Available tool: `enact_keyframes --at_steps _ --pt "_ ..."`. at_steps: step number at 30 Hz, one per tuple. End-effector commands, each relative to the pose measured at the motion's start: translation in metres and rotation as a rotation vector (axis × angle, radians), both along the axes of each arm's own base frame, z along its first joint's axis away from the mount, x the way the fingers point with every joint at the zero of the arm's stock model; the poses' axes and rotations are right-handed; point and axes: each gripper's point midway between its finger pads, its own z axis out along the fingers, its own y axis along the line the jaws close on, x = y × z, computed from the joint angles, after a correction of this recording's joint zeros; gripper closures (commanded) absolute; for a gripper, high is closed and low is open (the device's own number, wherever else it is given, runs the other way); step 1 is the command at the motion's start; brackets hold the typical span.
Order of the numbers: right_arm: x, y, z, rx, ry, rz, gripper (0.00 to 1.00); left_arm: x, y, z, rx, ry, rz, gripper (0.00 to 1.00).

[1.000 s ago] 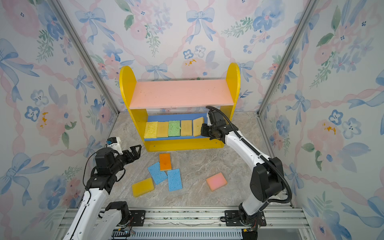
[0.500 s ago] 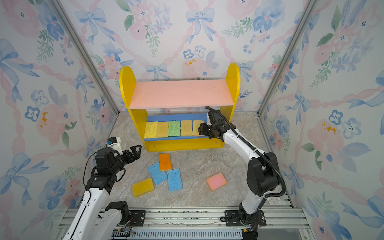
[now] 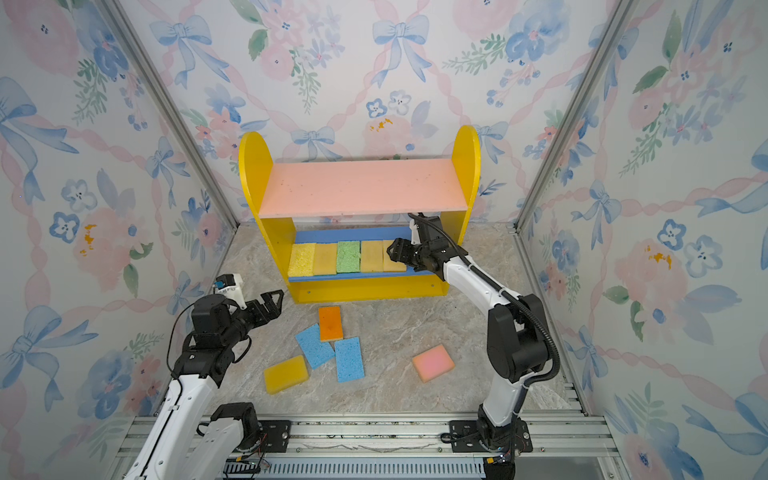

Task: Place and organize the cleaning sponges onto the shelf
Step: 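Press the yellow sponge upright against the row of sponges and release it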

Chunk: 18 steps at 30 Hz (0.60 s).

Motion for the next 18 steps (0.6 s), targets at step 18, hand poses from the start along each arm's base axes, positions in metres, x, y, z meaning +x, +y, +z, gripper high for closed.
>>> enact_keyframes --at_steps 18 --pt "-0.003 -0.001 -0.007 -0.041 0.038 -0.018 0.26 -0.002 -0.003 -0.007 0.016 0.011 -0.016 0.02"
